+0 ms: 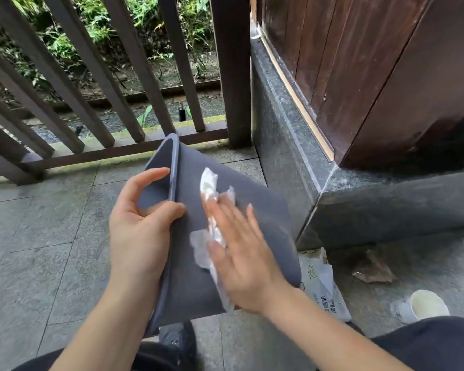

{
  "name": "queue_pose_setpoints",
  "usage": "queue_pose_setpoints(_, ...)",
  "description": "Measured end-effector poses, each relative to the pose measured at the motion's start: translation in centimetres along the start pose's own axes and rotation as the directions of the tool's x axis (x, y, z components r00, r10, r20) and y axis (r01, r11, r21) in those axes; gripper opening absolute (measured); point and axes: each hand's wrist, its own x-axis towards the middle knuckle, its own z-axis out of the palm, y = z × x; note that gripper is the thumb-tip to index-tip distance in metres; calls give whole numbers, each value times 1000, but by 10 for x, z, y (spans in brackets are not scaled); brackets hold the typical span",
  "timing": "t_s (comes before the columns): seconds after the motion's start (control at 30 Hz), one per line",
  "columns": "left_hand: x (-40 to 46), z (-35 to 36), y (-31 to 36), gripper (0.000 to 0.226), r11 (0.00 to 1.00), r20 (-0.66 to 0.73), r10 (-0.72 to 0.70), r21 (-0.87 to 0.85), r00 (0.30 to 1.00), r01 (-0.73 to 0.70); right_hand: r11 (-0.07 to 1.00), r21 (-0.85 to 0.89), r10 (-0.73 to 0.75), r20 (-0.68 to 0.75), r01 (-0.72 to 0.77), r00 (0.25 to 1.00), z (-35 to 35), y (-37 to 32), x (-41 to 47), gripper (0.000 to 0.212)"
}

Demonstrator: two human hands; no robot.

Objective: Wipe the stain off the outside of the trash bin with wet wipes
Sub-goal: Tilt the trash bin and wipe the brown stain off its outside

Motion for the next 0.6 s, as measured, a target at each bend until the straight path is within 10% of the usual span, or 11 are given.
queue_pose_setpoints(0.17, -6, 6, 7, 51, 999, 42, 21, -36, 999, -19, 824, 157, 558, -51, -545, 828, -15, 77, 9, 61)
queue_pose_setpoints(0.3, -3, 7, 5, 49, 1000, 21, 22, 8, 1000, -22, 746, 177, 657, -41, -642, 753, -8, 73, 3, 60)
queue_pose_setpoints(0.47, -1, 7, -2, 45, 1000, -9, -5, -5, 1000, 5, 980, 172, 114, -59, -102, 992, 14, -21, -27, 58)
queue_pose_setpoints(0.6, -4, 5, -1, 41, 999, 38, 19, -43, 999, -17, 980, 27, -198, -35, 199, 980, 8, -35, -31, 60)
